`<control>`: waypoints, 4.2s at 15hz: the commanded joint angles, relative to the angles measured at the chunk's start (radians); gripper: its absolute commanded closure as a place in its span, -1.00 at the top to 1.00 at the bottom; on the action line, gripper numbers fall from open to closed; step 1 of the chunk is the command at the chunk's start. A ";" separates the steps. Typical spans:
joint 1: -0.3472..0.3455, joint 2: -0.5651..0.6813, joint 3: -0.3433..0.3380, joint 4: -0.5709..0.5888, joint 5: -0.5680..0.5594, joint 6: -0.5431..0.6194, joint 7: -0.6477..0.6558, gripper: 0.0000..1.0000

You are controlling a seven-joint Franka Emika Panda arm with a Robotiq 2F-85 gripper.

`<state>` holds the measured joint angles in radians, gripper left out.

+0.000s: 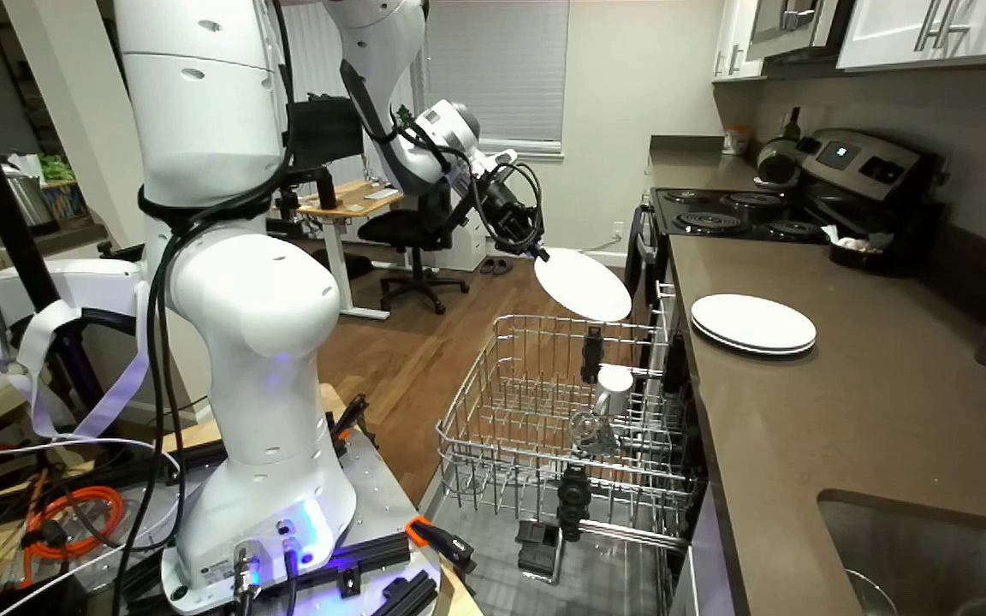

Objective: Remove the topmost plate from the stack on the counter and put it inside the dishwasher

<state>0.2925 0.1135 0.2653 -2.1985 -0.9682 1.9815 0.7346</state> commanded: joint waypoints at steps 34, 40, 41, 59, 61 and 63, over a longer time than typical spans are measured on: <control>-0.154 0.027 -0.108 0.027 0.932 0.183 -1.043 -0.90; -0.158 0.058 -0.094 0.033 1.014 0.173 -1.060 -0.90; -0.159 0.066 -0.093 0.036 1.023 0.170 -1.067 -0.90; -0.174 0.186 -0.069 0.075 1.081 0.131 -1.217 -0.90; -0.179 0.210 -0.068 0.099 1.078 0.123 -1.232 -0.90; -0.181 0.235 -0.066 0.124 1.077 0.110 -1.240 -0.90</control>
<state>0.1422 0.3161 0.1770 -2.1303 0.0817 2.1415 -0.4576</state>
